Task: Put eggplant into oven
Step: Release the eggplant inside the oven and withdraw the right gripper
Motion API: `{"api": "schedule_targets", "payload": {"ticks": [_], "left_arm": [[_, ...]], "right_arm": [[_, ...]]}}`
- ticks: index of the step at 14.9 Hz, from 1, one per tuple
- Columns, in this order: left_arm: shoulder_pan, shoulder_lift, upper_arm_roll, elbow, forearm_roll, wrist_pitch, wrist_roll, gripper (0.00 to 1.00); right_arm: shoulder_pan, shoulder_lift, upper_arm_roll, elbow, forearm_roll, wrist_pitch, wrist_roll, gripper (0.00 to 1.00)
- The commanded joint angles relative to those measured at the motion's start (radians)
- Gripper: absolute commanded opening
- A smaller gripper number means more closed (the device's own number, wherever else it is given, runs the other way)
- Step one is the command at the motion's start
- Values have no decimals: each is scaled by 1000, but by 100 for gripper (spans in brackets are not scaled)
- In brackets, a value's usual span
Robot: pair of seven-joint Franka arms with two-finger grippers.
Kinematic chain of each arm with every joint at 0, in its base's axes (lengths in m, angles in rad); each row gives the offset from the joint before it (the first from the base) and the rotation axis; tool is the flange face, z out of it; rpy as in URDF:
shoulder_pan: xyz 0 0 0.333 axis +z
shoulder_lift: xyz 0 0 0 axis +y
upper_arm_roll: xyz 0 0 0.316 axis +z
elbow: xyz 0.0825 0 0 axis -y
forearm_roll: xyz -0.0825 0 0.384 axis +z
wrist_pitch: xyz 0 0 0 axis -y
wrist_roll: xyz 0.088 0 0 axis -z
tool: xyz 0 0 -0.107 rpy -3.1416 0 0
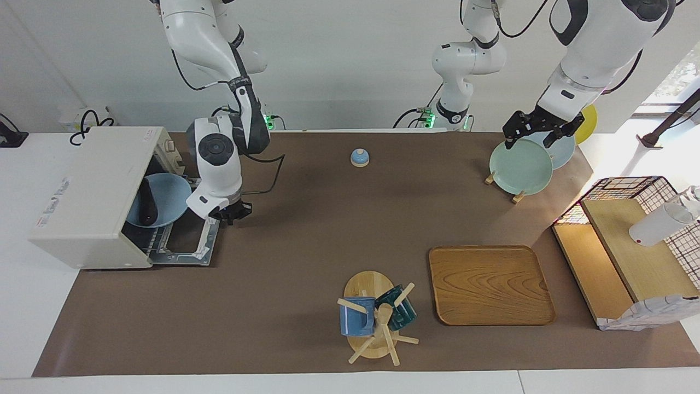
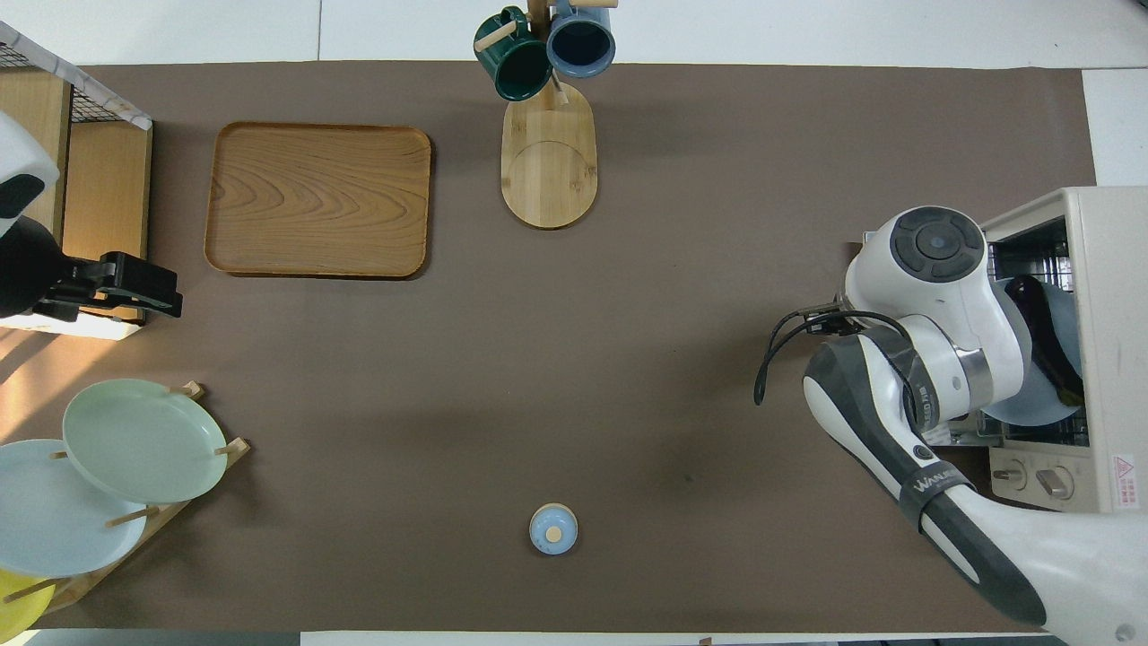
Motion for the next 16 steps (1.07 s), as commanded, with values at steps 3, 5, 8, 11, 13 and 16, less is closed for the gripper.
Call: {"api": "schedule_targets", "payload": {"ticks": [3,5,8,11,13,16], "left_arm": [[12,-12,-4,5,4,-13,9,100],[12,-12,-4,5,4,-13,9,100],[14,-12,-3,5,4,-13,9,100],[12,-12,-4,5,4,-13,9,100],[14,-12,-3,5,4,-13,9,100],[14,-12,-4,5,4,-13,9,100]], "right_arm": [[-31,-29,5,-61,6,18,10,0],[-38,-33,5,-70,6,19,10,0],[-38,-35,2,-69,-12,10,3,0],[-39,-35,2,-69,-58,1,-1,0],[-39,-35,2,-67,-66,-1,-2,0],[-38,-37,2,-35,-109,-49,-8,0]]}}
